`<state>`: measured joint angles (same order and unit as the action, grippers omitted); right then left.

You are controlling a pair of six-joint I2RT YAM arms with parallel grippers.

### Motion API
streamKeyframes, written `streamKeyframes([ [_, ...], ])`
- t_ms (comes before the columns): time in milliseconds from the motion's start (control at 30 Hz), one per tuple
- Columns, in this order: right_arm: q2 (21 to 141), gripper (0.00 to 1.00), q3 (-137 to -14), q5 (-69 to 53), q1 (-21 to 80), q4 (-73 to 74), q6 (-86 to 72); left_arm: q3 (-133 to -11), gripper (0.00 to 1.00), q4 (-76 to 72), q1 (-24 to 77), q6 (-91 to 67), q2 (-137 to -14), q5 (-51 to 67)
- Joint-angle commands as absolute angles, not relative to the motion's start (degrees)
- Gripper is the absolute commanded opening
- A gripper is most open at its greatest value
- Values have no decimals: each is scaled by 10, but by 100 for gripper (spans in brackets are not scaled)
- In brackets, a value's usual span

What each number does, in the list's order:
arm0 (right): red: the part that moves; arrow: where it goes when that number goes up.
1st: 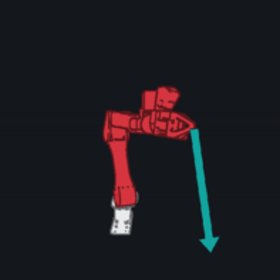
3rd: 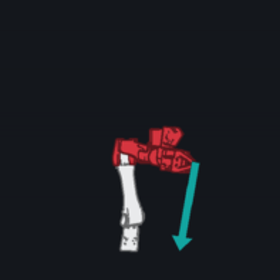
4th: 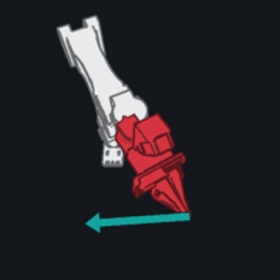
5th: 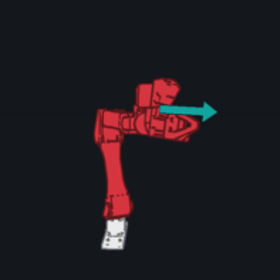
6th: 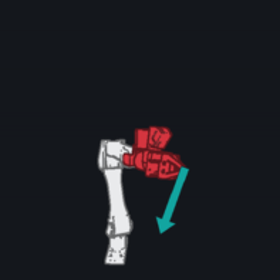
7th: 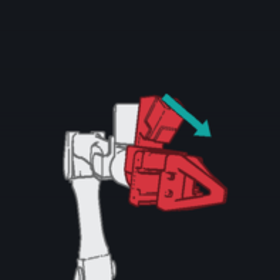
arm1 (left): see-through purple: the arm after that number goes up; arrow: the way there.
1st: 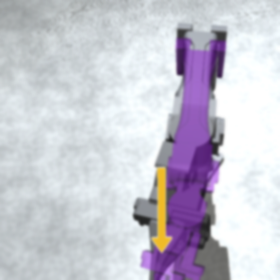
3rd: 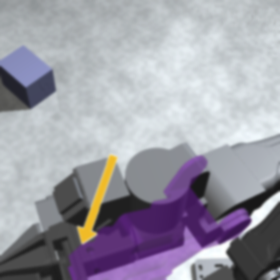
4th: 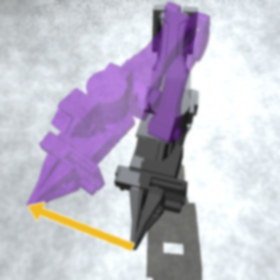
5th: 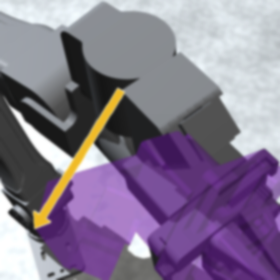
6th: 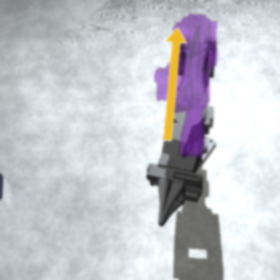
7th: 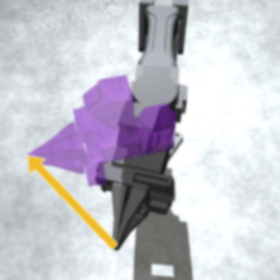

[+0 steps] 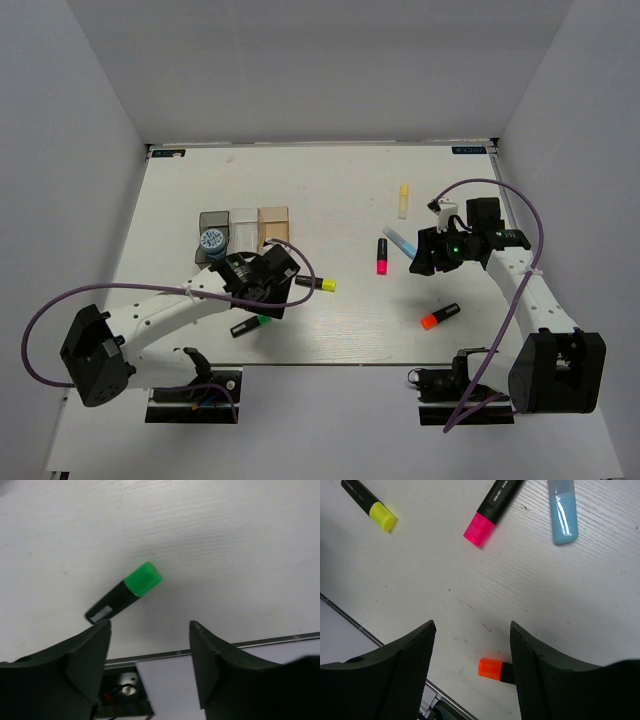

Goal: Sort the stationery into containers
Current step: Move the stationery to the corner of the board.

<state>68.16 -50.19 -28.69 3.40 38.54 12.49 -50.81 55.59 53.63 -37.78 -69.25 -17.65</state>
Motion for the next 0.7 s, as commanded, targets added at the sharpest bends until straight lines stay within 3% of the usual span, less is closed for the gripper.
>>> streamKeyframes([
  [0, 676, 64, -515, -297, 33, 381, 131, -526, 71, 616, 491, -203, -721, -137],
  [100, 674, 64, -514, -297, 33, 383, 129, -536, 71, 620, 477, -162, -782, -116],
  [233, 672, 64, -514, -294, 31, 382, 129, -541, 80, 610, 492, -114, -850, -116],
  [500, 679, 64, -517, -297, 32, 385, 134, -498, 80, 535, 486, -61, -844, -116],
  [667, 680, 64, -517, -296, 33, 386, 134, -447, 74, 449, 448, -33, -838, -91],
])
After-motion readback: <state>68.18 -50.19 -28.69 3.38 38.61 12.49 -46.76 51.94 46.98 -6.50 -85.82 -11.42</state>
